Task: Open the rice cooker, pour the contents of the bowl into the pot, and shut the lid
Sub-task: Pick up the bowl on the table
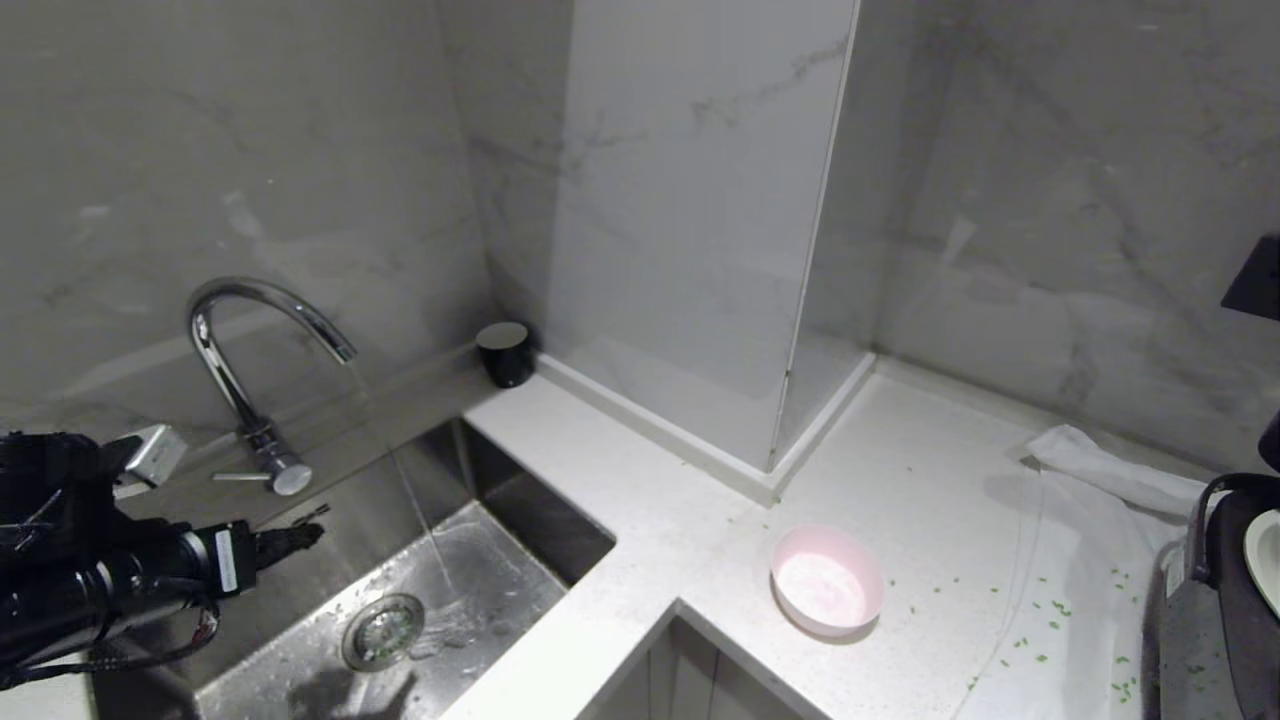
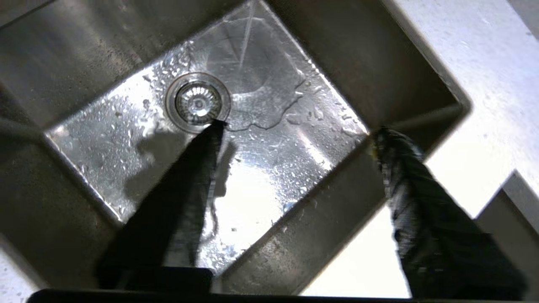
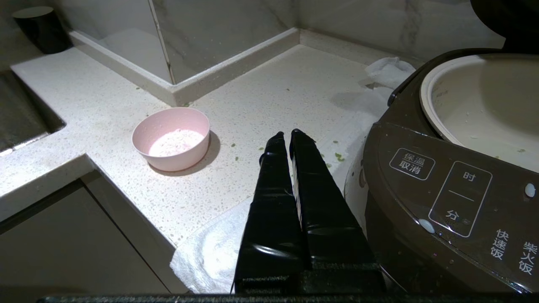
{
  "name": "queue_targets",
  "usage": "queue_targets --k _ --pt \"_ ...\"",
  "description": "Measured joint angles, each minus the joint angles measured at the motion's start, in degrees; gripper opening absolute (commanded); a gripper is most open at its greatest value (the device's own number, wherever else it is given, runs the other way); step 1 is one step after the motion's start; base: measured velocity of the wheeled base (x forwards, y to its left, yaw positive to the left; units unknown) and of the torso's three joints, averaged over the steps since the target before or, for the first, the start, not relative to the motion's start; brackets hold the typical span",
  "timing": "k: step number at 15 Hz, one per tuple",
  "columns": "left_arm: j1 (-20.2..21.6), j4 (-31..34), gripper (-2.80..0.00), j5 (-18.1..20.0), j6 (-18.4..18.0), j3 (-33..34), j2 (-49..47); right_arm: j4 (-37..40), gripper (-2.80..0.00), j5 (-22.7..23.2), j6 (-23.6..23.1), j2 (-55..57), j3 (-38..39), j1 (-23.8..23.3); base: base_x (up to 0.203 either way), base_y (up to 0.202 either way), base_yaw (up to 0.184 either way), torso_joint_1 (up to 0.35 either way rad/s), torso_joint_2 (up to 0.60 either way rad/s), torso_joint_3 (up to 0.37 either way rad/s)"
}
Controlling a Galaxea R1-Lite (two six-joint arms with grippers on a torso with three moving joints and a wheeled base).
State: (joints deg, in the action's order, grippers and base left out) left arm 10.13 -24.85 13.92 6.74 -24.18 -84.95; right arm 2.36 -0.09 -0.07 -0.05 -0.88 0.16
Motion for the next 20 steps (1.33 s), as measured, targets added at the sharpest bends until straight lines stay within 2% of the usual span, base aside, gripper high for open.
queue_targets --k 7,14,16,18,20 --pt "-1.72 -2.2 -2.8 0.91 -4.03 8.0 15.05 0.0 -2.8 0.0 0.03 0.0 0.0 0.0 0.0 0.0 0.0 0.0 0.0 0.0" --pt "-9.2 -2.39 -2.8 4.23 -5.34 13.07 32.64 0.0 -2.8 -0.02 0.02 0.0 0.0 0.0 0.0 0.0 0.0 0.0 0.0 0.0" --pt "-10.54 -0.51 -2.8 4.24 -5.52 13.1 37.2 0.0 -2.8 -0.01 0.05 0.0 0.0 0.0 0.0 0.0 0.0 0.0 0.0 0.0" --pt "-11.01 4.02 -2.8 3.64 -6.06 12.85 41.16 0.0 -2.8 0.0 0.02 0.0 0.0 0.0 0.0 0.0 0.0 0.0 0.0 0.0" --pt "-9.81 5.39 -2.8 1.1 -6.56 12.74 43.17 0.0 -2.8 0.0 0.0 0.0 0.0 0.0 0.0 0.0 0.0 0.0 0.0 0.0"
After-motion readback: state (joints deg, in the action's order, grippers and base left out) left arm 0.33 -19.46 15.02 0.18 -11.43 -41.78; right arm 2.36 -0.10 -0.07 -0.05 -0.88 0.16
